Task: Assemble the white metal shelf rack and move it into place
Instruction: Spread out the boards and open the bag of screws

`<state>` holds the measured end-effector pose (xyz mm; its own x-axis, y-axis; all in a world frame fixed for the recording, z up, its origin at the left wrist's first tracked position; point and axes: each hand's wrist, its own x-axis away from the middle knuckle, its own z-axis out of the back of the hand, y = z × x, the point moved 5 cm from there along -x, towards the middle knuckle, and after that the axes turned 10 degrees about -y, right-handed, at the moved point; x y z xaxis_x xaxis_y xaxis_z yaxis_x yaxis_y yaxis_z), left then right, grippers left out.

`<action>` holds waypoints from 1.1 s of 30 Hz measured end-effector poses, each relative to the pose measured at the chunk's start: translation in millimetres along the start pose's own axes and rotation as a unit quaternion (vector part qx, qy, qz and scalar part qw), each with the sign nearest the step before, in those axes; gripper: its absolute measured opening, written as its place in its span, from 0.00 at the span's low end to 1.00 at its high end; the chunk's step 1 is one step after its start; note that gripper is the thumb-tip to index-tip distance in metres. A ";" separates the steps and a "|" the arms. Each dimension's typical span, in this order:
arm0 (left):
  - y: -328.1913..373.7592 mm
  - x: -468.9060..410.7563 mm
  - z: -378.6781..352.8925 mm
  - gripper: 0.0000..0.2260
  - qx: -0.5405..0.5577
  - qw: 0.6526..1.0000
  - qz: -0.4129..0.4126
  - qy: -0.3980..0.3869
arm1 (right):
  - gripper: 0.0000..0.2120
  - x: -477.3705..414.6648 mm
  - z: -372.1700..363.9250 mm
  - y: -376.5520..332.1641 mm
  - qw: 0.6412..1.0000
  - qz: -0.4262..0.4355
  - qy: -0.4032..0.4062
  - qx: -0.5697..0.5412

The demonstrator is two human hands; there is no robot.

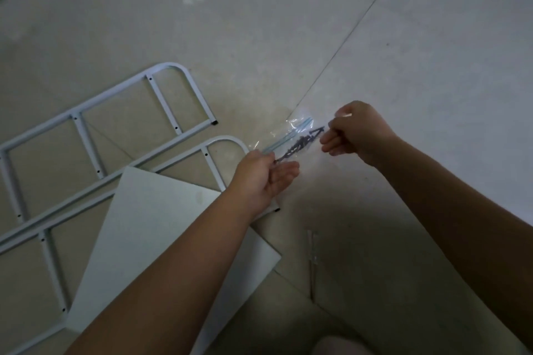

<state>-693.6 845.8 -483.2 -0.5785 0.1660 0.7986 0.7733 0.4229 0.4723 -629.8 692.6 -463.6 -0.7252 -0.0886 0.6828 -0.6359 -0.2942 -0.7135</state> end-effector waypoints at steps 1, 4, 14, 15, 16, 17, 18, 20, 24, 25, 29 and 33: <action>-1.4 0.7 4.3 0.08 -0.013 1.000 0.020 0.013 | 0.08 -0.1 -2.1 -1.7 1.000 -0.016 -0.015 0.009; -0.9 -2.0 10.9 0.13 -0.048 0.997 0.036 0.045 | 0.08 0.6 -9.7 -2.5 0.998 -0.046 -0.040 0.019; 30.8 12.7 -1.8 0.14 -0.008 1.000 0.001 -0.021 | 0.08 19.0 2.2 -34.9 0.995 0.063 -0.031 -0.065; 31.5 15.7 -2.0 0.13 -0.003 1.000 0.002 -0.021 | 0.08 20.4 -0.1 -33.9 0.996 0.061 -0.032 -0.061; 31.8 18.8 -2.3 0.11 -0.002 1.000 -0.001 -0.017 | 0.08 22.4 -3.4 -33.8 0.996 0.061 -0.033 -0.055; 32.0 20.4 -1.6 0.09 -0.005 1.000 -0.010 -0.010 | 0.09 23.6 -6.5 -34.9 0.996 0.068 -0.034 -0.047; 33.7 20.9 -1.1 0.08 -0.008 1.000 -0.020 -0.008 | 0.10 23.2 -9.1 -36.7 0.996 0.077 -0.034 -0.042; 35.3 19.9 0.2 0.12 -0.007 1.000 -0.022 -0.010 | 0.09 20.6 -8.5 -37.8 0.995 0.078 -0.024 -0.060; 44.9 22.1 0.8 0.10 0.019 0.999 -0.033 -0.031 | 0.10 20.1 -2.7 -42.4 0.988 0.105 -0.016 -0.111; 46.2 20.6 2.7 0.11 0.022 0.999 -0.036 -0.026 | 0.09 18.6 -3.0 -40.6 0.988 0.099 -0.023 -0.119; 41.5 17.6 6.5 0.10 0.030 0.999 -0.009 -0.012 | 0.07 16.4 -10.0 -29.5 0.990 0.047 -0.045 -0.124; 46.6 15.3 11.7 0.10 0.034 0.998 -0.050 -0.030 | 0.10 15.7 -10.5 -35.1 0.978 0.094 -0.069 -0.176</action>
<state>-669.4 878.4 -453.3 -0.6683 0.1725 0.7236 0.6926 0.4991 0.5207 -621.6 711.6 -429.6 -0.8104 -0.2447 0.5323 -0.5644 0.0826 -0.8213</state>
